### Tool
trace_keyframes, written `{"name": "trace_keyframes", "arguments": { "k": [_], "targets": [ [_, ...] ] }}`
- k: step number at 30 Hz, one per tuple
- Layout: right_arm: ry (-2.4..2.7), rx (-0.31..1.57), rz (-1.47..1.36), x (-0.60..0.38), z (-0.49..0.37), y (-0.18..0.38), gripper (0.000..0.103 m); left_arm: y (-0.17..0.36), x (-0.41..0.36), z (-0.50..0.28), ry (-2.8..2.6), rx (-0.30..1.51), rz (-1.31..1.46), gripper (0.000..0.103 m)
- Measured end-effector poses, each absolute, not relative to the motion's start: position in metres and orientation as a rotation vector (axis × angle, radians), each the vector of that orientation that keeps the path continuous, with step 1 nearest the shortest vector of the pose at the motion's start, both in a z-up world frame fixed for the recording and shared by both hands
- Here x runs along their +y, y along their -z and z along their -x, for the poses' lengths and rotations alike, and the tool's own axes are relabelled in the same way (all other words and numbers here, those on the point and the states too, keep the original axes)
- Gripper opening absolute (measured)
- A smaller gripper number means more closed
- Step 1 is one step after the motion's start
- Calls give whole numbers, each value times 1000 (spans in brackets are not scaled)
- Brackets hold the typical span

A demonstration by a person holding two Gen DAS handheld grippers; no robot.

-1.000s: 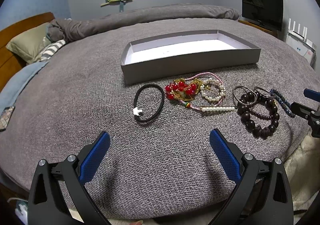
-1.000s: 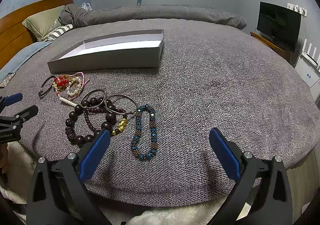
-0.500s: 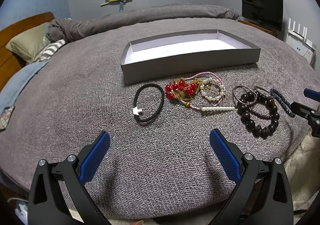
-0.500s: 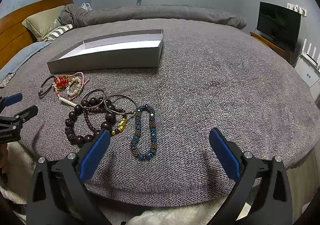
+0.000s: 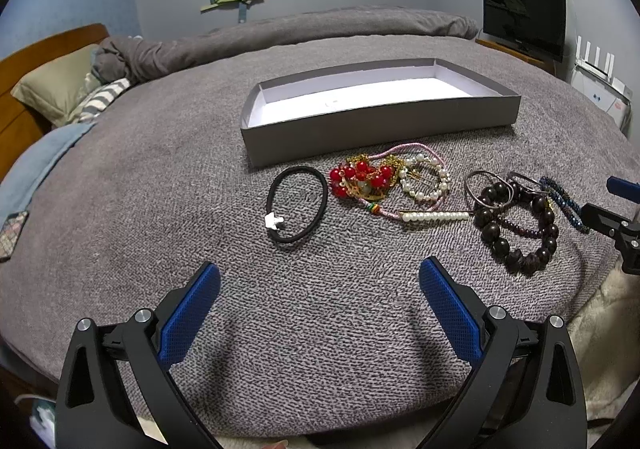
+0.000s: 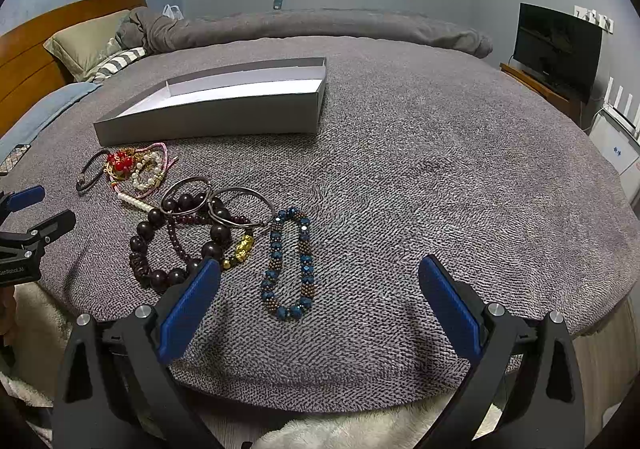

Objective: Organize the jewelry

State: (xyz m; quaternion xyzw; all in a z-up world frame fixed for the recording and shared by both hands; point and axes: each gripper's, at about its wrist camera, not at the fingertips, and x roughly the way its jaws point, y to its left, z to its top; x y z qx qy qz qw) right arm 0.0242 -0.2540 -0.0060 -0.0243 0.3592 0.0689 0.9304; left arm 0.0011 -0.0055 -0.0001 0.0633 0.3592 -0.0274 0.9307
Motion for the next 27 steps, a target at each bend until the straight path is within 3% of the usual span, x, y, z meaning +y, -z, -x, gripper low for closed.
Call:
{"name": "trace_keyframes", "arguments": {
  "k": [27],
  "targets": [
    [-173, 714, -16, -261, -24, 3, 98, 2, -9, -2, 116, 745, -102, 101]
  ]
}}
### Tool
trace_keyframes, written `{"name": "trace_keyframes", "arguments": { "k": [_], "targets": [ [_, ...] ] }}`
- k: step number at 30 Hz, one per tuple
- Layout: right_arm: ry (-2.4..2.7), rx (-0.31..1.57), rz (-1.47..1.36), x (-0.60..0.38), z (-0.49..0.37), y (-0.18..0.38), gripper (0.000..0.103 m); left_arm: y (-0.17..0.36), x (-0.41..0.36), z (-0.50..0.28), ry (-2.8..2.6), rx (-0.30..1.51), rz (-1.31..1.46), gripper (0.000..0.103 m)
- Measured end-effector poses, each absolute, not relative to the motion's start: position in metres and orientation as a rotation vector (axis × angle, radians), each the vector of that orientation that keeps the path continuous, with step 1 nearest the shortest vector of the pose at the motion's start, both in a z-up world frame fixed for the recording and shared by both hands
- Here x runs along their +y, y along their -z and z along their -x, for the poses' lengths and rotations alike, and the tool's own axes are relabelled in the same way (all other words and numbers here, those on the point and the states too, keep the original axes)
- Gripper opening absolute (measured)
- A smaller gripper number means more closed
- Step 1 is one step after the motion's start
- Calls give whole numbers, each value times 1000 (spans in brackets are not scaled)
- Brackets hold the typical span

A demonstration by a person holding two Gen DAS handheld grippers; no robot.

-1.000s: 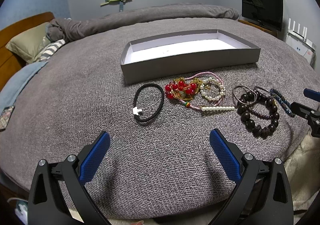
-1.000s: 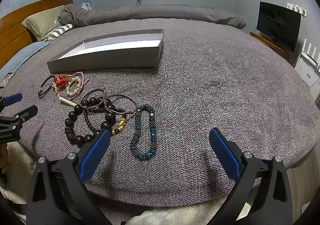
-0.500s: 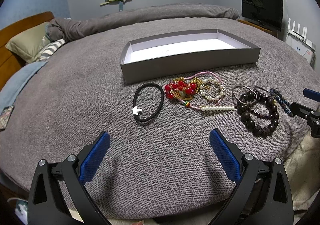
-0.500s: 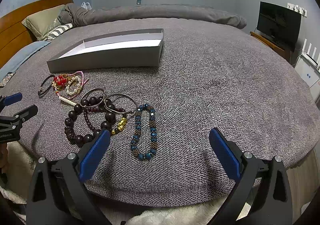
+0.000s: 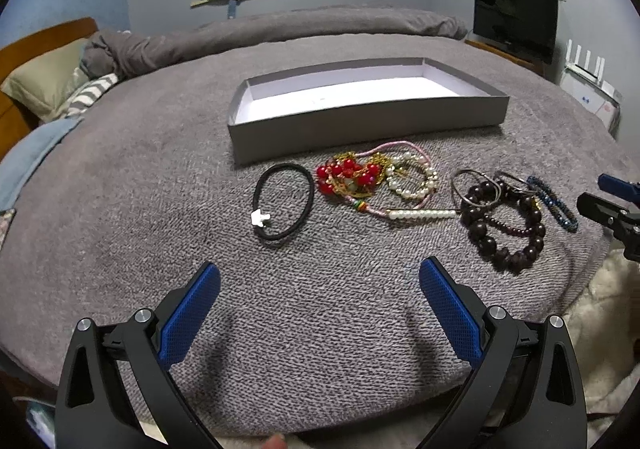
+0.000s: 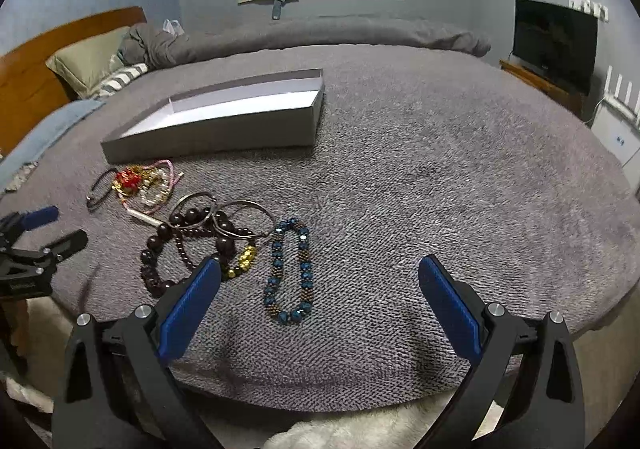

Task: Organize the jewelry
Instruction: 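Grasp the blue-black beaded bracelet with the right tool while the left tool grasps the black hair tie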

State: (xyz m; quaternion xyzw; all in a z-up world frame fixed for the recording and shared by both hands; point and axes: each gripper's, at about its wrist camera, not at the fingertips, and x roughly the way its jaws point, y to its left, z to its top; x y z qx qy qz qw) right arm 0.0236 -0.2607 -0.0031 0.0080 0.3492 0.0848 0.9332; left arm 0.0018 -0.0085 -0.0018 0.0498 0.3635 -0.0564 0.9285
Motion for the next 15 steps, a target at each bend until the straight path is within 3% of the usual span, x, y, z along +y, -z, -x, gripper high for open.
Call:
{"name": "trace_keyframes", "arguments": {
  "k": [5, 7, 9, 15],
  "targets": [
    [-182, 709, 22, -253, -23, 2, 97, 0, -11, 0, 145, 741, -120, 101],
    [-196, 712, 28, -252, -23, 2, 90, 0, -12, -1, 153, 745, -130, 101],
    [-200, 729, 42, -250, -25, 3, 75, -1, -14, -2, 162, 751, -147, 101],
    [-205, 738, 74, -253, -32, -5, 51, -12, -5, -11, 158, 741, -163, 101]
  ]
}}
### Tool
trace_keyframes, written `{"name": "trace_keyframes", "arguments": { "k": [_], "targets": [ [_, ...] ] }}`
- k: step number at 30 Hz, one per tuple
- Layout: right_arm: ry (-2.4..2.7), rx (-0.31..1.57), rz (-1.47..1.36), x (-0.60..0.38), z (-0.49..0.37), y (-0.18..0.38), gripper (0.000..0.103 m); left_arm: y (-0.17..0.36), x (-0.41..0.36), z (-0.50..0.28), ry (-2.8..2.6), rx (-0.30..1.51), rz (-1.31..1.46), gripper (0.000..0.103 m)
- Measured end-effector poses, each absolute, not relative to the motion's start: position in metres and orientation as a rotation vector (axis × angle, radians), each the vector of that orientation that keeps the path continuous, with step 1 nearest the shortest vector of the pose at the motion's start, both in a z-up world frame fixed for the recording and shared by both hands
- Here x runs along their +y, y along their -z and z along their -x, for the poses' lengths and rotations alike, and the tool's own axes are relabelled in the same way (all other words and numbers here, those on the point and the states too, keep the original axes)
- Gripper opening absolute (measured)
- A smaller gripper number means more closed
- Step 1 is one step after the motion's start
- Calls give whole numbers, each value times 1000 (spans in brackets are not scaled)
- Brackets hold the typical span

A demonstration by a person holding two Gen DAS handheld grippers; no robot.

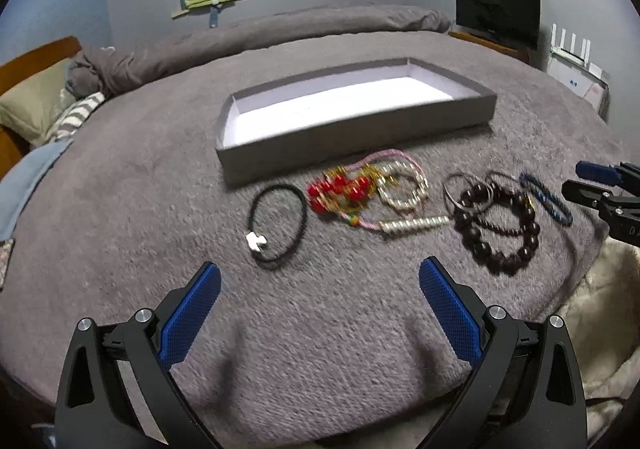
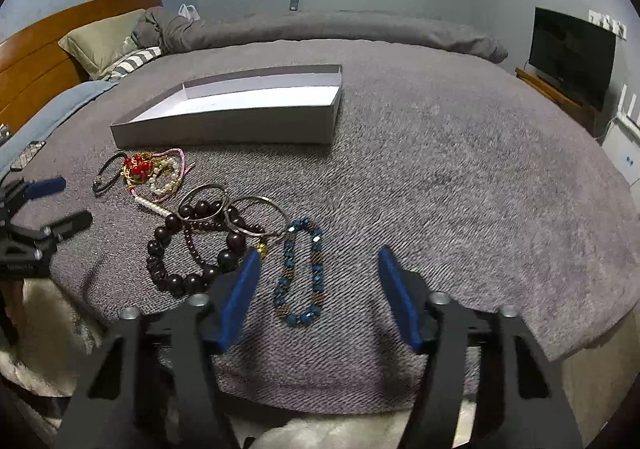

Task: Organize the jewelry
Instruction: 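Grasp the blue-black beaded bracelet with the right tool while the left tool grasps the black hair tie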

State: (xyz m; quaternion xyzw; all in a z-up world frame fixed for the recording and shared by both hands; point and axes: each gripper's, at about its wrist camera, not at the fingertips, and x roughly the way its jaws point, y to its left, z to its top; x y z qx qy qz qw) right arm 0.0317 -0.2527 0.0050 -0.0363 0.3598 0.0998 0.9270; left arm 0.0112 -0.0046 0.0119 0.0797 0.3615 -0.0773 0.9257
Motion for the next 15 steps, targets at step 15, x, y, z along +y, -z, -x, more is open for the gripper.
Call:
{"name": "trace_keyframes", "arguments": {
  "k": [15],
  "targets": [
    [-260, 874, 125, -250, -59, 7, 36, -6, 16, -60, 164, 794, -181, 89]
  ]
}}
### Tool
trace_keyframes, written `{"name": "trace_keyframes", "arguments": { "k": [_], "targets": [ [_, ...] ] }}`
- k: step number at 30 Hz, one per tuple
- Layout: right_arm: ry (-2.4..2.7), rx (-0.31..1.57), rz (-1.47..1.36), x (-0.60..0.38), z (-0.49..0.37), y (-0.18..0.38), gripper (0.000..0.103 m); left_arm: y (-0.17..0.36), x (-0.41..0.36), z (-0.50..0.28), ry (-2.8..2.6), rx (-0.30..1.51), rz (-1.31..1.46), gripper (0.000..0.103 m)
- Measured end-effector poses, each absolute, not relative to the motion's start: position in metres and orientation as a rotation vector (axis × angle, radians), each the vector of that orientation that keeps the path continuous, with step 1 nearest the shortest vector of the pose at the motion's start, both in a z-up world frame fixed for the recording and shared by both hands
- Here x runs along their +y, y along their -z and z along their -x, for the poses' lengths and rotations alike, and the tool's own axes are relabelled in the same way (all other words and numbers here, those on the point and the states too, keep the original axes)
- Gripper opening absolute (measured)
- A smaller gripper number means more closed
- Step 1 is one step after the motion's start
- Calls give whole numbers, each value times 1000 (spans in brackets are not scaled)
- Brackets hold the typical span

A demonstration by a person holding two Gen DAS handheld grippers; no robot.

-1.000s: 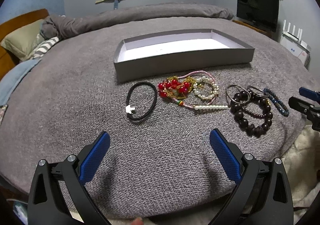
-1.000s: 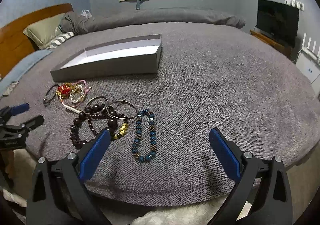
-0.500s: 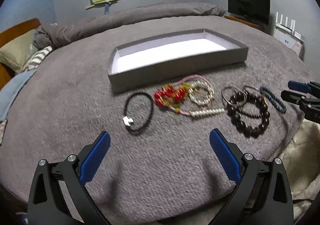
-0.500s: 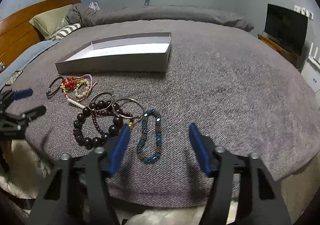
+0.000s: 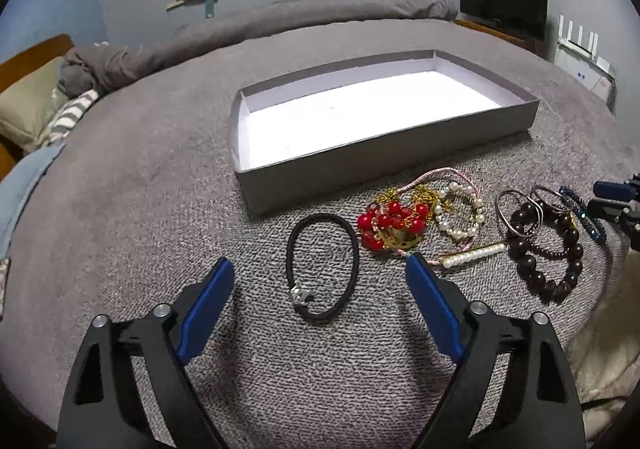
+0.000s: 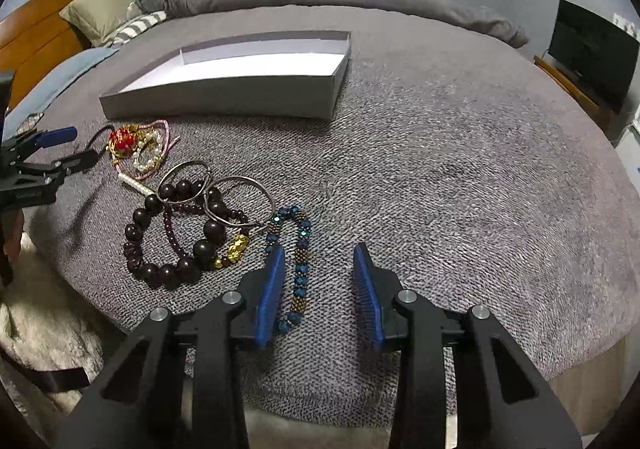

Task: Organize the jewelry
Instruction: 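Grasp the blue-black beaded bracelet with the right tool while the left tool grasps the black hair tie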

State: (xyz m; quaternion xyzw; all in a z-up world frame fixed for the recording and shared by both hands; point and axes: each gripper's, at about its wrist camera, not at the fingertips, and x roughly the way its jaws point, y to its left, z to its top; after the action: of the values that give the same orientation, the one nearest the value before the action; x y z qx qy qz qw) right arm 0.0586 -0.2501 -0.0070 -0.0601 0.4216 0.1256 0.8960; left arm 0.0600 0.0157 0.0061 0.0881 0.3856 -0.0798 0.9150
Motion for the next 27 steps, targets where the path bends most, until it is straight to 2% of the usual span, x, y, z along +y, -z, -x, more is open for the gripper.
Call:
{"name": "trace_keyframes", "arguments": {
  "k": [2, 5, 8, 10, 16, 18, 22, 24, 27],
  "targets": [
    [-256, 877, 139, -248, -59, 8, 36, -9, 23, -58, 161, 788, -165, 89],
    [-262, 898, 135, -248, -61, 11, 36, -12, 31, -56, 153, 782, -148, 83],
    [-265, 917, 143, -246, -60, 15, 29, -8, 39, -59, 137, 801, -149, 72],
    [-260, 911, 153, -244, -59, 15, 29, -5, 41, -63, 128, 813, -142, 62],
    [-261, 903, 178, -241, -61, 15, 28, 0, 37, -67, 147, 826, -159, 55],
    [-265, 908, 172, -241, -63, 15, 27, 3, 33, -70, 157, 835, -173, 47],
    [-284, 905, 172, -237, -69, 15, 18, 7, 30, -75, 165, 845, -188, 40],
    [-296, 898, 171, -236, -70, 15, 8, 7, 31, -77, 173, 845, -191, 37],
    [-302, 886, 134, -239, -72, 12, 8, 6, 32, -78, 186, 848, -182, 30]
  ]
}}
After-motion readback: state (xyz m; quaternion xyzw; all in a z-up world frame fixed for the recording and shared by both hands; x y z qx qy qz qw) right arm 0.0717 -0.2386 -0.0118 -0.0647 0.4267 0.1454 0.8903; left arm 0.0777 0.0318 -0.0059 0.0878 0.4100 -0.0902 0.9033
